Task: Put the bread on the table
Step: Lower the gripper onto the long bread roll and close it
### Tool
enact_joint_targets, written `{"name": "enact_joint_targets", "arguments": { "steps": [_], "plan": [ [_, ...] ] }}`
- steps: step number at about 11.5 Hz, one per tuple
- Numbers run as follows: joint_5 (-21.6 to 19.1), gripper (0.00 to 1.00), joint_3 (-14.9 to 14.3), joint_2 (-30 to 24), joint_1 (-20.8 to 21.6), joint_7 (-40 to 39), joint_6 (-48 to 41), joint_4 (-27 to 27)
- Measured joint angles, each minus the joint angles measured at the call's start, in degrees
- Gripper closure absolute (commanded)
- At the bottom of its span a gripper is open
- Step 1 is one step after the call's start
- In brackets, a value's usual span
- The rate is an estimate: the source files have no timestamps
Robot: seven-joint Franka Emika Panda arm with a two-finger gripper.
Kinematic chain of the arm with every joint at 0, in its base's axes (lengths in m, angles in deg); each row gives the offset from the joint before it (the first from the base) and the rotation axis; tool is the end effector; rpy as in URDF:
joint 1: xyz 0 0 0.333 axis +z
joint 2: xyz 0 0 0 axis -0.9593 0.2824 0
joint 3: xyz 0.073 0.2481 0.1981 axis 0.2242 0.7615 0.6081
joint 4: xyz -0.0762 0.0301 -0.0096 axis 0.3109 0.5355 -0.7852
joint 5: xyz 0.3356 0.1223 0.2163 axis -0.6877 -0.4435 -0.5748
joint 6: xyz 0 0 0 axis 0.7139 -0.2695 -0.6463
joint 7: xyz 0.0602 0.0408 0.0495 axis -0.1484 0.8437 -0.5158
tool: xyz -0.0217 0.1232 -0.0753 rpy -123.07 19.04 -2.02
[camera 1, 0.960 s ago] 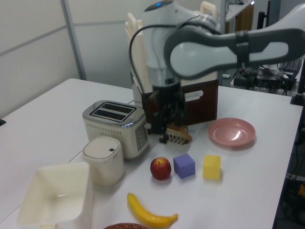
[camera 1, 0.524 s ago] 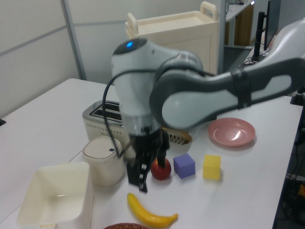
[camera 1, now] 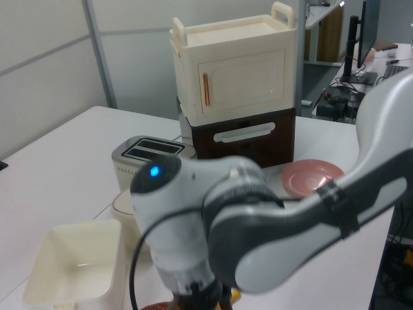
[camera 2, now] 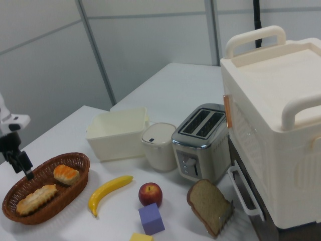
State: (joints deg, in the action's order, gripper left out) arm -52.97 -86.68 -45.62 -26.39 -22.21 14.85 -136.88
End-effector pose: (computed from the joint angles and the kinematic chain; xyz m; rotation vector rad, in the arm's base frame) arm 0.4465 0.4015 0.4199 3.0275 0.0324 -0.1193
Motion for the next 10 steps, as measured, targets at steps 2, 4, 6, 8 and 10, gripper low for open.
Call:
{"name": "enact_joint_targets", "arguments": {
  "steps": [2,4,6,8,10],
  "plan": [
    [-0.71,0.0,0.0,0.95,0.58,0.42,4.75,-3.22],
    [-1.34,0.0,-0.17,2.84,0.38,0.47,9.5,-6.15],
    [-4.68,0.0,-0.5,4.85,-0.16,0.47,13.03,-7.48],
    [-8.12,0.0,-0.62,5.98,-1.15,0.32,14.96,-7.67],
    [-9.18,0.0,-0.69,6.73,-1.4,-0.1,16.22,-8.07]
  ]
}}
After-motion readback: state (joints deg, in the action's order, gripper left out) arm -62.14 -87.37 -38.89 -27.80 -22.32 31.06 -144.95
